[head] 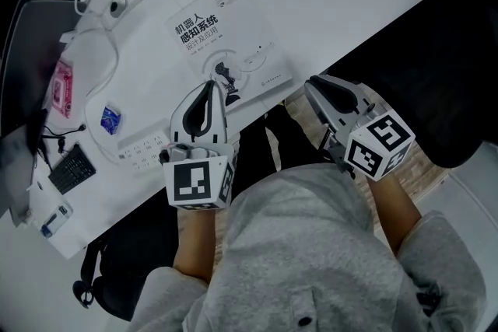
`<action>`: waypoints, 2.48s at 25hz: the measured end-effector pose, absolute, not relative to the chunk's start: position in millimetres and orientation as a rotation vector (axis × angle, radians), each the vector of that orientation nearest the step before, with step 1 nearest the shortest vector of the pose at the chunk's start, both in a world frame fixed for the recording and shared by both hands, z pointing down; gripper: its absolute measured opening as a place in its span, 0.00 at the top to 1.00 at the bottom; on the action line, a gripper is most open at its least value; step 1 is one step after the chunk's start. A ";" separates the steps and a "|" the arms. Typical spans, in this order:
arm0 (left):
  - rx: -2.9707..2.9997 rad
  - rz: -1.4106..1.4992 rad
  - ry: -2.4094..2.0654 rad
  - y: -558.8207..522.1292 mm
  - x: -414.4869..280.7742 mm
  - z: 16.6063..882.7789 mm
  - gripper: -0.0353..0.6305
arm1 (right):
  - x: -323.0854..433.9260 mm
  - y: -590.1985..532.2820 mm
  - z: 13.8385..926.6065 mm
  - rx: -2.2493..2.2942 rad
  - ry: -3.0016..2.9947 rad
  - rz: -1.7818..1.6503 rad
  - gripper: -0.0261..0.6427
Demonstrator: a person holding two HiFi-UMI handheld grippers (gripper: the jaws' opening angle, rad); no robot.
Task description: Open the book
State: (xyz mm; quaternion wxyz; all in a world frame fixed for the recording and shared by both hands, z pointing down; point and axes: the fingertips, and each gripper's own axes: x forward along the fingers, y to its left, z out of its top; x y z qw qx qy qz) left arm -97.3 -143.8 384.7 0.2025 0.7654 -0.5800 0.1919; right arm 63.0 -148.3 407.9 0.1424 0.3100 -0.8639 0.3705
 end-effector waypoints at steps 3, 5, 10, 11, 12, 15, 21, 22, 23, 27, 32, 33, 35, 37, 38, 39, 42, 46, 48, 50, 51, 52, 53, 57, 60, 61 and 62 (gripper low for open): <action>2.136 0.553 -1.603 -144.2 -98.9 391.7 0.93 | 58.4 -146.5 412.6 0.873 -2.484 1.103 0.89; 2.138 0.559 -1.597 -145.8 -99.8 394.7 0.93 | 58.8 -148.1 416.9 0.884 -2.477 1.117 0.89; 2.134 0.564 -1.588 -148.8 -102.2 400.7 0.93 | 63.1 -152.4 424.8 0.910 -2.456 1.154 0.82; 2.133 0.565 -1.587 -148.9 -102.9 402.5 0.93 | 63.6 -152.8 426.7 0.915 -2.452 1.167 0.81; 2.131 0.565 -1.587 -148.5 -103.8 404.3 0.93 | 63.7 -152.9 428.8 0.918 -2.447 1.180 0.81; 2.119 0.564 -1.583 -146.9 -105.2 410.4 0.93 | 63.3 -152.0 435.1 0.917 -2.429 1.195 0.81; 2.106 0.564 -1.567 -146.3 -106.3 424.5 0.93 | 61.3 -148.6 446.8 0.901 -2.407 1.204 0.81; 2.102 0.560 -1.567 -145.9 -106.9 427.2 0.93 | 60.9 -148.3 448.6 0.899 -2.405 1.209 0.81; 2.097 0.558 -1.566 -145.9 -107.4 429.6 0.93 | 60.6 -148.2 450.2 0.896 -2.402 1.214 0.81; 2.086 0.569 -1.561 -146.7 -107.9 435.2 0.93 | 58.6 -145.5 458.2 0.874 -2.390 1.223 0.81; 2.075 0.566 -1.552 -144.6 -109.3 447.3 0.93 | 57.9 -142.6 470.3 0.868 -2.374 1.248 0.81; 2.071 0.567 -1.552 -144.3 -109.8 449.1 0.93 | 57.9 -142.2 472.2 0.868 -2.370 1.253 0.81; 2.060 0.569 -1.550 -143.5 -110.9 452.4 0.93 | 57.5 -141.7 475.2 0.865 -2.364 1.264 0.81; 2.052 0.573 -1.545 -142.5 -111.1 455.8 0.93 | 57.3 -142.1 477.3 0.864 -2.362 1.270 0.81; 2.050 0.573 -1.542 -142.2 -110.8 457.5 0.93 | 57.4 -142.7 478.2 0.866 -2.361 1.272 0.81; 2.049 0.573 -1.539 -142.1 -110.5 459.1 0.93 | 57.3 -143.2 479.3 0.867 -2.361 1.275 0.81; 2.043 0.573 -1.541 -142.2 -111.7 463.4 0.93 | 53.1 -141.8 484.9 0.849 -2.357 1.295 0.81; 2.038 0.576 -1.535 -144.8 -110.8 472.6 0.93 | 51.6 -141.4 492.6 0.855 -2.345 1.325 0.81; 2.037 0.585 -1.532 -144.8 -110.8 477.3 0.93 | 50.5 -141.9 495.4 0.856 -2.342 1.342 0.81; 2.034 0.591 -1.530 -144.4 -111.2 481.1 0.93 | 49.3 -142.3 497.1 0.856 -2.341 1.357 0.81; 2.034 0.593 -1.529 -144.2 -111.6 482.5 0.93 | 48.8 -142.5 497.6 0.857 -2.340 1.369 0.81; 2.034 0.595 -1.529 -144.1 -112.2 483.5 0.93 | 47.9 -142.6 498.0 0.856 -2.339 1.382 0.81; 2.032 0.595 -1.529 -143.9 -112.9 484.3 0.93 | 46.8 -142.4 498.4 0.853 -2.338 1.393 0.81; 2.037 0.615 -1.541 -144.0 -116.6 488.0 0.93 | 42.6 -142.5 500.9 0.846 -2.339 1.416 0.81; 2.016 0.596 -1.549 -143.8 -122.0 491.2 0.93 | 38.4 -140.8 500.5 0.841 -2.333 1.469 0.81; 2.010 0.591 -1.553 -144.5 -124.2 491.9 0.93 | 37.1 -140.6 499.5 0.839 -2.332 1.482 0.81; 2.006 0.590 -1.558 -145.2 -126.2 492.6 0.93 | 35.6 -140.5 498.4 0.832 -2.334 1.495 0.81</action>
